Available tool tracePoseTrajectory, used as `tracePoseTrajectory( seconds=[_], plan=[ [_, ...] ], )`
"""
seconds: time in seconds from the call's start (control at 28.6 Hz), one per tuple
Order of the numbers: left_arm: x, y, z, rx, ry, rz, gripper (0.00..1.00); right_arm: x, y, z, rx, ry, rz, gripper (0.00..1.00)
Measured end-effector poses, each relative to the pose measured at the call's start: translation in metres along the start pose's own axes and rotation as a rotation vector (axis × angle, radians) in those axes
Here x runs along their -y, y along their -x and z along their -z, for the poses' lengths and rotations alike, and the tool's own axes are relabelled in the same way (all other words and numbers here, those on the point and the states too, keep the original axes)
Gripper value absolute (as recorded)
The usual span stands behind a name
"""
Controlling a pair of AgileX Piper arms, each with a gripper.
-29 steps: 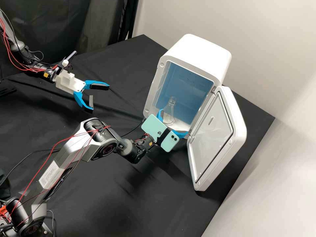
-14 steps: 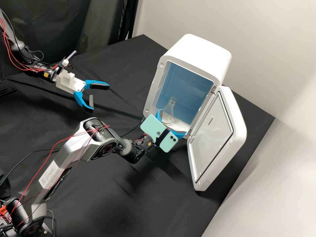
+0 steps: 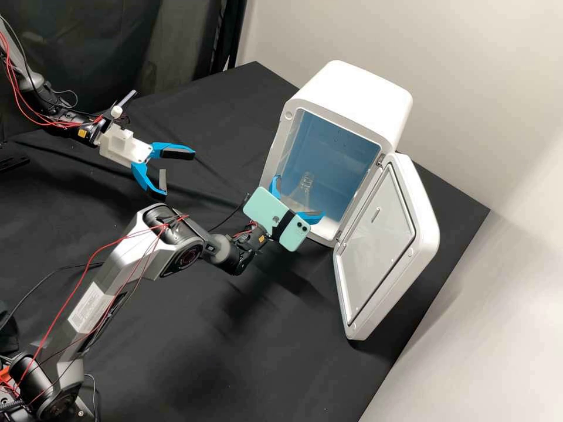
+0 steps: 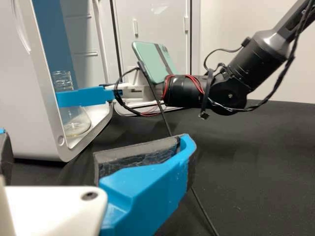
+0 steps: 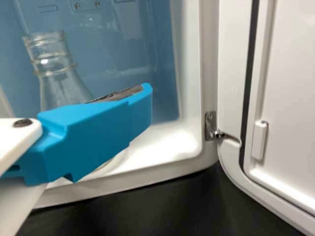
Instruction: Take the flask out of the incubator
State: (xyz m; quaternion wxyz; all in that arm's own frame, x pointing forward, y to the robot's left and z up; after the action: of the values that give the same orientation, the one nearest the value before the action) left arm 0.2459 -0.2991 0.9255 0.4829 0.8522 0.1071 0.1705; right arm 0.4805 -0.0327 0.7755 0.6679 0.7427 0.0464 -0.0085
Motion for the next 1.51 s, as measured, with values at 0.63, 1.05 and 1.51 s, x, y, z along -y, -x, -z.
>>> tracePoseTrajectory(
  seconds=[0.63, 1.05, 1.51],
  plan=[
    [-0.0017, 0.001, 0.0, -0.001, -0.003, -0.003, 1.0, 0.02, -0.013, -0.033, 0.106, -0.002, 0.068, 1.0],
    [-0.0015, 0.001, 0.0, -0.001, -0.002, -0.002, 1.0, 0.005, -0.019, -0.033, 0.09, 0.003, 0.026, 1.0],
    [0.0006, 0.003, -0.001, -0.003, 0.0, 0.006, 1.0, 0.016, -0.033, -0.034, -0.01, 0.006, 0.103, 1.0]
  ],
)
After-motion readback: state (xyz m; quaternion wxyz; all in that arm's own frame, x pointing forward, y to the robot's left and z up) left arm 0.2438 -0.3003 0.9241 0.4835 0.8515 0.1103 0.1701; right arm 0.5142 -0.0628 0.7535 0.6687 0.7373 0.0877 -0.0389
